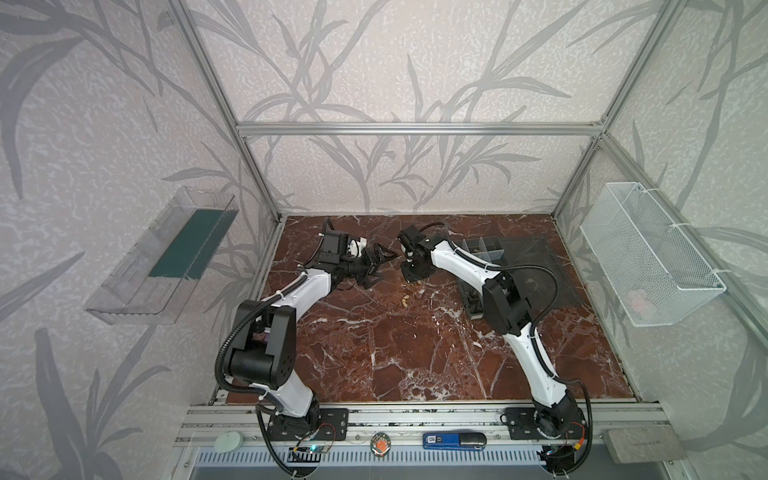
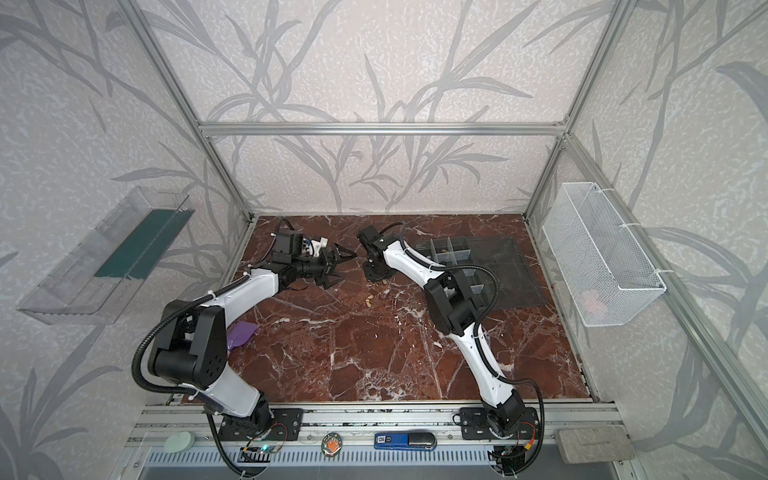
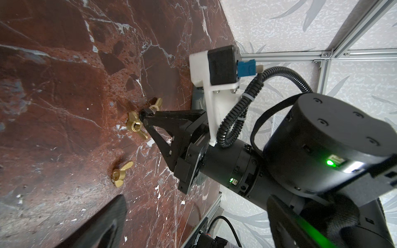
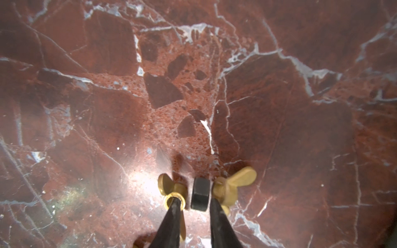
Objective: Sort the screws and nuts into containers
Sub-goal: Pick up the nut from the center of the table.
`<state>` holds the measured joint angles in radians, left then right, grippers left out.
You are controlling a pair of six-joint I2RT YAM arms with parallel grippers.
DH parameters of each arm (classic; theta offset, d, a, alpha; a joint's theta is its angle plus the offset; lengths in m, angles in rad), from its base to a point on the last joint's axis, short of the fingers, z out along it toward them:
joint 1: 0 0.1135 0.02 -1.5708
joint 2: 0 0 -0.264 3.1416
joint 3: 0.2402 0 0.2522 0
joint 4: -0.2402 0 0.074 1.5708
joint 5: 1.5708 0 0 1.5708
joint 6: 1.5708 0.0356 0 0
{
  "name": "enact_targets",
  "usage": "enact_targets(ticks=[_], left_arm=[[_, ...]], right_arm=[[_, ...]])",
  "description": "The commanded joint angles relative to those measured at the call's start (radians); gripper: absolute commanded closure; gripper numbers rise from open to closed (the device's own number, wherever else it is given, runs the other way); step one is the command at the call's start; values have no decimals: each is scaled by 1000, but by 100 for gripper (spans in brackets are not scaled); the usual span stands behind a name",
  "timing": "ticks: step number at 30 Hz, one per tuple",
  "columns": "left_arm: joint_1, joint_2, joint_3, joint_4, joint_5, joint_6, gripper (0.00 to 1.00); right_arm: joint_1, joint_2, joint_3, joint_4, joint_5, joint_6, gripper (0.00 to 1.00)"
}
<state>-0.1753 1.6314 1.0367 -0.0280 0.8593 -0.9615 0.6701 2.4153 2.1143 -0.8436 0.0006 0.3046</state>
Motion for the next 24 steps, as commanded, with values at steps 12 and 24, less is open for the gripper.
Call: enact_targets(ticks=[12,24], left_arm=[[3,-25,-15,20,20,-1,0],[-5,-30,4,8,11,2,1]], right_arm=[[5,79,77,-72,42,-13,76],[-12,-17,105,-119,83,-36,88]])
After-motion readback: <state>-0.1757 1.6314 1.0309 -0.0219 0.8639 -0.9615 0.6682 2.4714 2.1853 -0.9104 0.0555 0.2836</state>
